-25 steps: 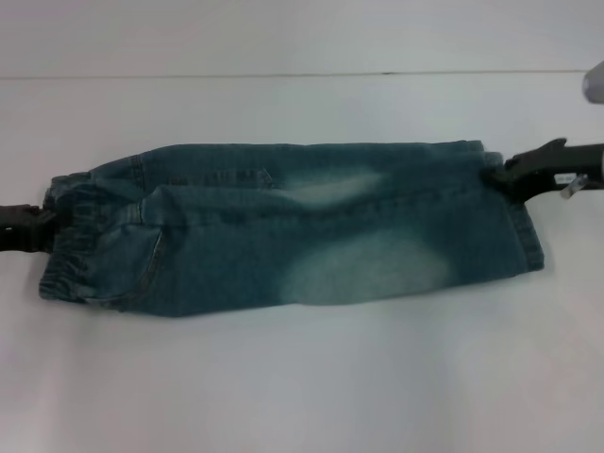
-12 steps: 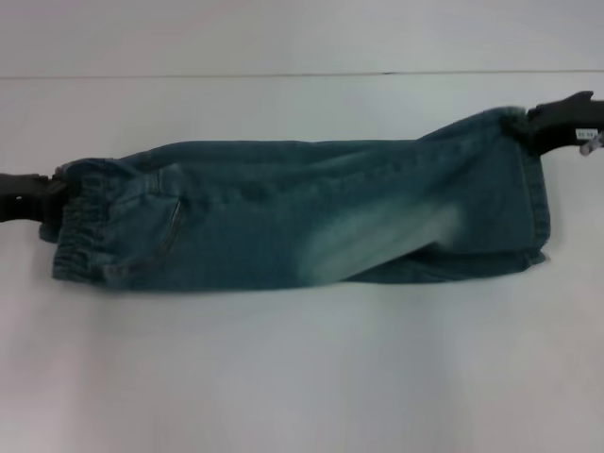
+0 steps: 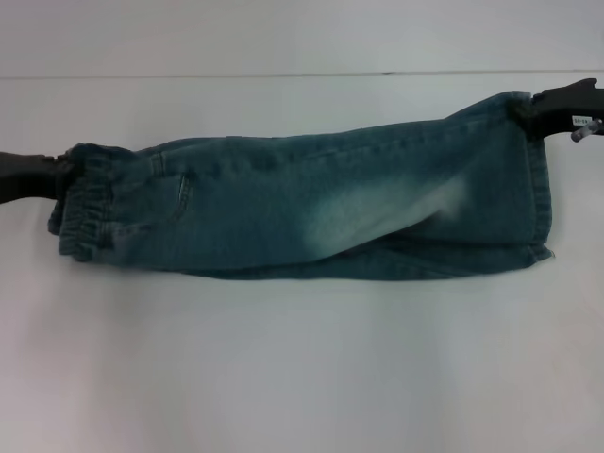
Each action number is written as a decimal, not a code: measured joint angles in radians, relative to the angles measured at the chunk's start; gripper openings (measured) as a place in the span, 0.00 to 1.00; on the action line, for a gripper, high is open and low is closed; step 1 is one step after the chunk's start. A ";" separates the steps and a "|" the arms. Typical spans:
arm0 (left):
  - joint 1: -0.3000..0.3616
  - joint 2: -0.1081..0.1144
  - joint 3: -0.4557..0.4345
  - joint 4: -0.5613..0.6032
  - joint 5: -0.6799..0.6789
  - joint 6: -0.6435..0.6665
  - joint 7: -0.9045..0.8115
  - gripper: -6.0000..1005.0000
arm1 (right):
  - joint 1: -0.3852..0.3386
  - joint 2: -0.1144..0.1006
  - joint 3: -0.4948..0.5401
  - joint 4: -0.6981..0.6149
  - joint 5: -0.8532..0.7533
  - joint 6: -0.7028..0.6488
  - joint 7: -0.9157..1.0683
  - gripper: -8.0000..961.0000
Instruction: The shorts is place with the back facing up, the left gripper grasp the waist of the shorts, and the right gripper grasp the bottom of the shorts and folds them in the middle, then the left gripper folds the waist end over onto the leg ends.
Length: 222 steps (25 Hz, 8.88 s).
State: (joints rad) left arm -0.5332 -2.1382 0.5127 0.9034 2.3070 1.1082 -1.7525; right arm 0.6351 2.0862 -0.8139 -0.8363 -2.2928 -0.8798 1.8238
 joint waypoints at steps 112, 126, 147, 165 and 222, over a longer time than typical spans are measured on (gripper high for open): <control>0.119 -0.017 0.014 -0.237 -0.243 -0.081 0.596 0.44 | -0.194 0.011 -0.157 -0.011 0.487 -0.198 -0.454 0.76; 0.116 -0.014 0.007 -0.201 -0.246 0.005 0.597 0.31 | -0.170 0.012 -0.168 0.121 0.661 -0.125 -0.657 0.76; 0.108 -0.002 0.013 -0.074 -0.235 0.102 0.451 0.04 | 0.134 0.028 -0.247 0.698 1.221 0.093 -1.336 0.72; 0.081 -0.020 0.055 0.137 -0.243 0.263 0.265 0.04 | 0.266 0.036 -0.393 0.838 1.218 0.157 -1.327 0.05; -0.173 -0.036 0.793 0.130 -0.352 -0.082 -0.098 0.04 | -0.333 -0.002 -0.313 0.093 0.699 -0.290 -0.854 0.01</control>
State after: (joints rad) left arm -0.7057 -2.1738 1.3059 1.0338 1.9553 1.0258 -1.8505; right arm 0.3026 2.0843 -1.1268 -0.7437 -1.5937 -1.1698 0.9703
